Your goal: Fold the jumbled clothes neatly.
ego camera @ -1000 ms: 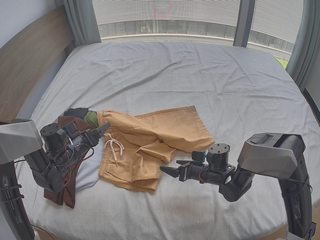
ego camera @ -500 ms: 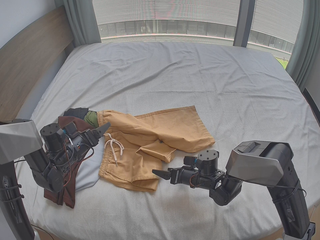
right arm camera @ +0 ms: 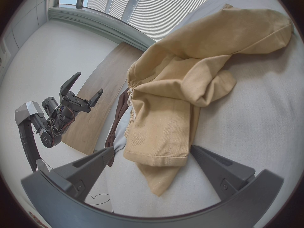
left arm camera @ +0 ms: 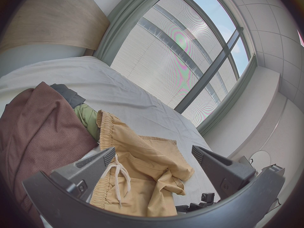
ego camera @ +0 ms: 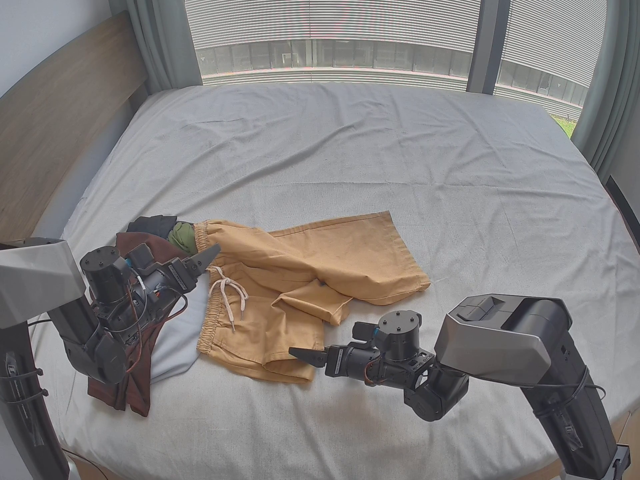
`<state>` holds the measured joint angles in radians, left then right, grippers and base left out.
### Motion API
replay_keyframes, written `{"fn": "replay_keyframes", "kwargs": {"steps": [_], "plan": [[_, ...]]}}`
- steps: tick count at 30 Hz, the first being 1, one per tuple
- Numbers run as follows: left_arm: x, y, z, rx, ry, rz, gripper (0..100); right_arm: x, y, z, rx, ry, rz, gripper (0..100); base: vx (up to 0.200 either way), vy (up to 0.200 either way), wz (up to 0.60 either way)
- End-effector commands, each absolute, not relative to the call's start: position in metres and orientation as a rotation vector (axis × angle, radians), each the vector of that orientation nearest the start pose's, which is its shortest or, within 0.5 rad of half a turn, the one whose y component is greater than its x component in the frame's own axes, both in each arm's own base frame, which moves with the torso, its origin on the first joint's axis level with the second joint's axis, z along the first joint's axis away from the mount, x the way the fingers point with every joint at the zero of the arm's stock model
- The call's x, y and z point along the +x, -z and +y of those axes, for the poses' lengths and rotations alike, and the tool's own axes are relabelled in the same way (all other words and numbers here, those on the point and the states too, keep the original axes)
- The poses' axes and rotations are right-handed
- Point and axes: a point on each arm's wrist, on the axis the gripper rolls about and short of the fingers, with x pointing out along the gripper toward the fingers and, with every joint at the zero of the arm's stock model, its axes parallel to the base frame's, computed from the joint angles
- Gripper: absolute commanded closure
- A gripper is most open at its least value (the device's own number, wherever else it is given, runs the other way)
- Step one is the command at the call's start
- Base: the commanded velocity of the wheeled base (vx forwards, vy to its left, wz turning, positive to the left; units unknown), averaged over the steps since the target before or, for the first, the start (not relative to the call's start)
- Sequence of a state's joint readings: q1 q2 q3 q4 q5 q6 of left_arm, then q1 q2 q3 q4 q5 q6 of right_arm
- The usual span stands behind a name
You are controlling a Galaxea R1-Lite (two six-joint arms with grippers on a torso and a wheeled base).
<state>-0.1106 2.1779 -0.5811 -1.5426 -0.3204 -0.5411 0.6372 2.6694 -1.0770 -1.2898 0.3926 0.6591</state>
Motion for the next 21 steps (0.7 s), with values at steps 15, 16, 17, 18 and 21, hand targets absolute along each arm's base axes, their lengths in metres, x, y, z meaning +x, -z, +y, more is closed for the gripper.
{"fn": "replay_keyframes", "kwargs": {"steps": [15, 16, 17, 18, 21], "plan": [[0.342, -0.063, -0.042, -0.538, 0.397, 0.166, 0, 0.328, 0.031, 0.263, 0.598, -0.918, 0.581, 0, 0.0, 0.0, 0.0], [0.342, -0.063, -0.042, -0.538, 0.398, 0.167, 0, 0.328, 0.03, 0.261, 0.6, -0.917, 0.574, 0, 0.0, 0.0, 0.0], [0.342, -0.063, -0.042, -0.538, 0.398, 0.167, 0, 0.328, 0.03, 0.261, 0.6, -0.919, 0.571, 0, 0.0, 0.0, 0.0], [0.342, -0.063, -0.042, -0.538, 0.398, 0.167, 0, 0.328, 0.03, 0.261, 0.6, -0.919, 0.57, 0, 0.0, 0.0, 0.0], [0.342, -0.063, -0.042, -0.538, 0.398, 0.167, 0, 0.33, 0.032, 0.262, 0.601, -0.918, 0.569, 0, 0.0, 0.0, 0.0]]}}
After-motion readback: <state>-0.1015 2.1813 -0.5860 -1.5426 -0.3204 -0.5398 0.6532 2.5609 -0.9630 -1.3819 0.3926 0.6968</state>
